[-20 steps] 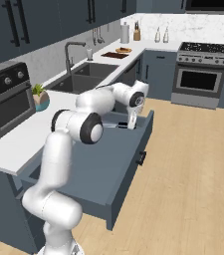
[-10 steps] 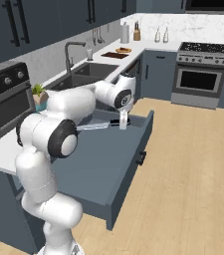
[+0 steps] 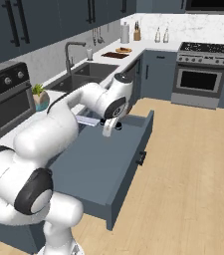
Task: Pick up the knife from the drawer and place it on the cutting board. Then place the meat from the plate to the cutting board.
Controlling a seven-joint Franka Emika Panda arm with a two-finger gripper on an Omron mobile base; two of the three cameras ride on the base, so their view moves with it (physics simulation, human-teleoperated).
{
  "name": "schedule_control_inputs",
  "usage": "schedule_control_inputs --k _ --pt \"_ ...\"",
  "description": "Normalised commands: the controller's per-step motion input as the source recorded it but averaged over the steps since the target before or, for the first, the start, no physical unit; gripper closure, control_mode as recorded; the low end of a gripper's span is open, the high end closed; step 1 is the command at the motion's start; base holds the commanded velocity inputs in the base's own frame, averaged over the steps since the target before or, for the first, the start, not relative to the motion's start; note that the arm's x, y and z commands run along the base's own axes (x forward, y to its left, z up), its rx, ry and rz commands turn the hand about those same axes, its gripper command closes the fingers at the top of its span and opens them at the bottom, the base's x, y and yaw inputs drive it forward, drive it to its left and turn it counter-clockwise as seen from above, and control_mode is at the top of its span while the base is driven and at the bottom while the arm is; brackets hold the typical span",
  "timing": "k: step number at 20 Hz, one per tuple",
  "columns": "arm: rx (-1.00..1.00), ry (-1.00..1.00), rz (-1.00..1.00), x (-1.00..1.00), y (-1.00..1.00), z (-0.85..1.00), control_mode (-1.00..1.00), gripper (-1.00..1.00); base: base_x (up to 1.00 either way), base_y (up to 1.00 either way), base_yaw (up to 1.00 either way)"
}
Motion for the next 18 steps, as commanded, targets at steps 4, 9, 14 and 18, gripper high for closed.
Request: schedule_control_inputs --k 4,9,14,18 --pt "0.04 0.11 -0.47 -0.43 0.02 0.74 -1.00 1.00 0.00 0.00 0.00" --pt "0.00 0.06 -0.52 -0.54 0.38 0.12 -1.00 1.00 0.00 0.00 0.00" --pt "0.00 0.00 -0.61 -0.79 0.48 -0.18 -1.00 1.00 0.00 0.00 0.00" --pt "0.00 0.00 -0.65 -0.81 0.35 -0.13 -1.00 1.00 0.00 0.00 0.00"
